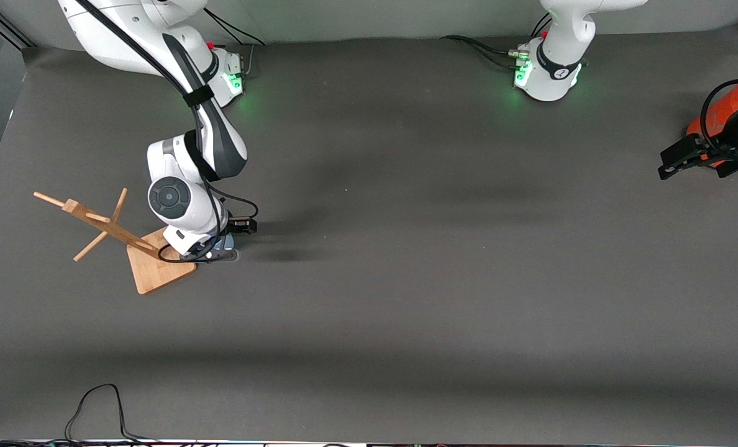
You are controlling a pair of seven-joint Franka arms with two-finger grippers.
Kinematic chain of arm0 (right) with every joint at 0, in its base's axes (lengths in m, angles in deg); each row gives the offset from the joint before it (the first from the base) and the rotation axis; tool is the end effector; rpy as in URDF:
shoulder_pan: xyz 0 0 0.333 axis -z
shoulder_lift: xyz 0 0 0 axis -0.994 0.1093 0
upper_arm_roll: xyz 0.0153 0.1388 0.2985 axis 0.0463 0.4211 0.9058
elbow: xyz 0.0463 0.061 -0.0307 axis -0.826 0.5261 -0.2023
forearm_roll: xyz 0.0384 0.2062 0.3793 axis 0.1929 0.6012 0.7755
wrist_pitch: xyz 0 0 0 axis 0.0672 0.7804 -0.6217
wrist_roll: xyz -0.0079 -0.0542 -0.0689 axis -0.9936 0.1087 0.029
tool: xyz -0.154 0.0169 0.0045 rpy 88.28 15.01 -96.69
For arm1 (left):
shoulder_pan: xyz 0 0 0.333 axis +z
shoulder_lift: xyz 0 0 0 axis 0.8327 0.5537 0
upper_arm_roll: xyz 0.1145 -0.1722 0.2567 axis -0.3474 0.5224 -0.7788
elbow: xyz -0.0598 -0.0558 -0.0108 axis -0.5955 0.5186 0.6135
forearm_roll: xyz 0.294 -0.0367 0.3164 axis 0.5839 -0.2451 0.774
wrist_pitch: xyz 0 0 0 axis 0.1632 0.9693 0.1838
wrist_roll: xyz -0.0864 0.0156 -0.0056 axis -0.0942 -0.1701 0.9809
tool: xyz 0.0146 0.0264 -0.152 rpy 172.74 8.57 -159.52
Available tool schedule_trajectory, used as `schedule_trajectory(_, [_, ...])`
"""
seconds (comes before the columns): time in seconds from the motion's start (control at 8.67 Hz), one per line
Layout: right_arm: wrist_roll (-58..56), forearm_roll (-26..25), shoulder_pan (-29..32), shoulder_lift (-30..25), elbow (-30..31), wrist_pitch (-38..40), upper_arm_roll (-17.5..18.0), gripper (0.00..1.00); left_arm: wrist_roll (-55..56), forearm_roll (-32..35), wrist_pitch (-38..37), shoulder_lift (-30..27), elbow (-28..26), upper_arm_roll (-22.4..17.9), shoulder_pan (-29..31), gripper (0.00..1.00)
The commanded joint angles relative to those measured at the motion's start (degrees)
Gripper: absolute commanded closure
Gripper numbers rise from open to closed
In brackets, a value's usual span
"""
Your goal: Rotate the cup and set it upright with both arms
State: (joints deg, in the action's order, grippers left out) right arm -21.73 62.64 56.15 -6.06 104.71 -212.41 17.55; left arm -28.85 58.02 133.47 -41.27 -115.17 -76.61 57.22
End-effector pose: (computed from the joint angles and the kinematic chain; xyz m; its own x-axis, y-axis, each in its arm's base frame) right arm 0.5615 0.1658 0.1856 0.9870 0.0119 -0.1604 0.0266 -0.9956 0.0900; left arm 0.5842 -0.0074 0.5802 0.9996 0.0279 -0.0014 0.0279 -0.9995 0.0123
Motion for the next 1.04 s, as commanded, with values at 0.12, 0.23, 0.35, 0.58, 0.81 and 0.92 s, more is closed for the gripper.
schedule_trajectory(0.12, [-2.84,-1.12,0.16,-1.34,1.98,-1.79,-2.11,1.0,0.64,-0.37,-0.11,-0.75,-0.58,0.06,0.3,0.0])
schedule_trajectory(0.23, [-2.66,-1.12,0.16,-1.34,1.72,-1.1,-2.2,1.0,0.64,-0.37,-0.11,-0.66,-0.49,0.06,0.21,0.0])
schedule_trajectory(0.35, [-2.75,-1.03,0.16,-1.69,0.84,0.3,-2.2,1.0,0.9,-0.37,-0.2,-0.75,-0.41,0.06,0.12,0.0])
schedule_trajectory(0.58, [-1.88,-0.33,-0.37,-1.69,-5.1,5.91,-1.68,1.0,0.64,-0.46,-0.11,-0.75,-0.49,0.06,0.21,0.0])
schedule_trajectory(0.81, [-0.12,9.72,-6.13,-0.9,-10.83,7.44,-1.58,1.0,0.29,-0.46,0.15,-0.66,-0.49,0.06,0.3,0.0])
schedule_trajectory(0.92, [4.67,13.09,-9.48,0.84,-14.07,7.44,-1.5,1.0,0.2,-0.46,-0.02,-0.57,-0.67,-0.02,0.3,0.0])
